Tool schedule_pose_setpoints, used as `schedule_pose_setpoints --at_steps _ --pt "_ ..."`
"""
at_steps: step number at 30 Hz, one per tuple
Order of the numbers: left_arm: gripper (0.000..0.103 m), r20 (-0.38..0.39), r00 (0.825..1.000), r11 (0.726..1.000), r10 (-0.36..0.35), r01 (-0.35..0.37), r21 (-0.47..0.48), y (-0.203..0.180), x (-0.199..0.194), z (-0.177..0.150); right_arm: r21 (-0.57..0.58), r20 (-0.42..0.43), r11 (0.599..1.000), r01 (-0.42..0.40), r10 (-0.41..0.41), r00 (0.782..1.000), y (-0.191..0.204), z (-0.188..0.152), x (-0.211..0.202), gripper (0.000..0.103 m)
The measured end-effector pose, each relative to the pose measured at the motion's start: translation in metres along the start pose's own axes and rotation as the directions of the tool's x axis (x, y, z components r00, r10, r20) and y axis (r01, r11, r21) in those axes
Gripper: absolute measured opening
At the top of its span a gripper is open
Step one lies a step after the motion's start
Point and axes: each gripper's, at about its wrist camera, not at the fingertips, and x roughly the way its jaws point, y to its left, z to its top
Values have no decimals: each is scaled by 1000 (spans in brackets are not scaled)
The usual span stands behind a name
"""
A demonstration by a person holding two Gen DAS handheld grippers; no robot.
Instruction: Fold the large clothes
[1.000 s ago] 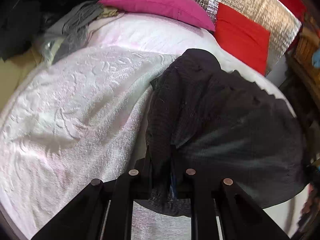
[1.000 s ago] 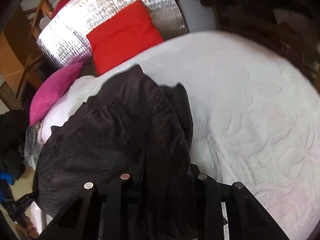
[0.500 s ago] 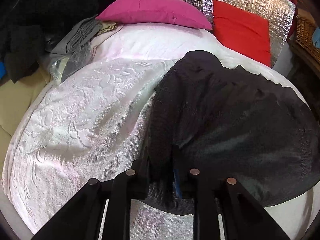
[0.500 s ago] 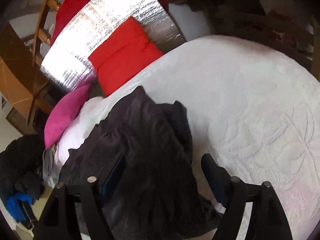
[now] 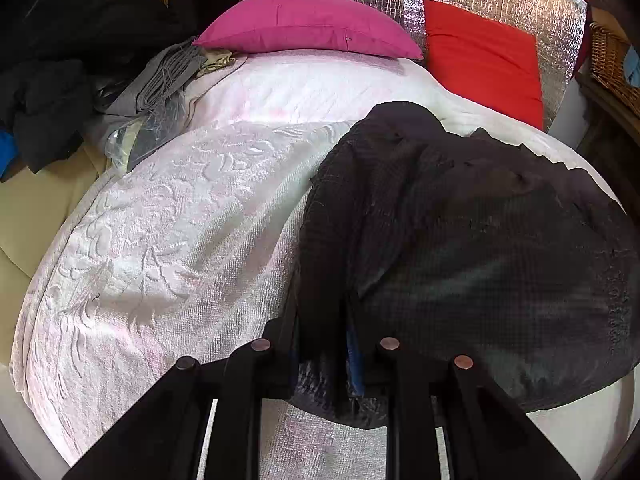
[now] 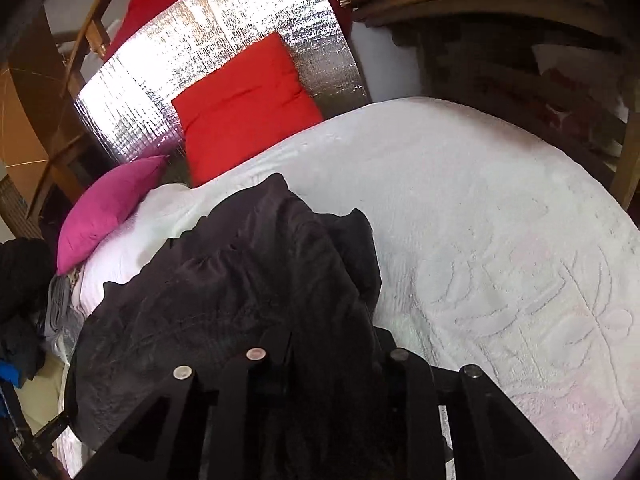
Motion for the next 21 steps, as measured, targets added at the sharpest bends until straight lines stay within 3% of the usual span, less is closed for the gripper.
schedule_pose_setpoints --at_steps 4,17,20,21 --pt "23 1 1000 1000 6 -6 6 -1 0 -1 -10 -90 1000 24 -25 996 -3 -7 26 27" --pt "25 6 999 998 48 -48 32 -6 4 -4 32 -104 999 -3 6 995 -10 -7 24 29" --pt "31 -6 999 999 39 -39 20 -2 2 -3 69 -109 997 -29 36 993 -14 -5 19 29" --pt "43 -18 999 1000 30 -30 -3 4 -1 -3 85 -110 996 -40 49 993 -16 -5 16 29"
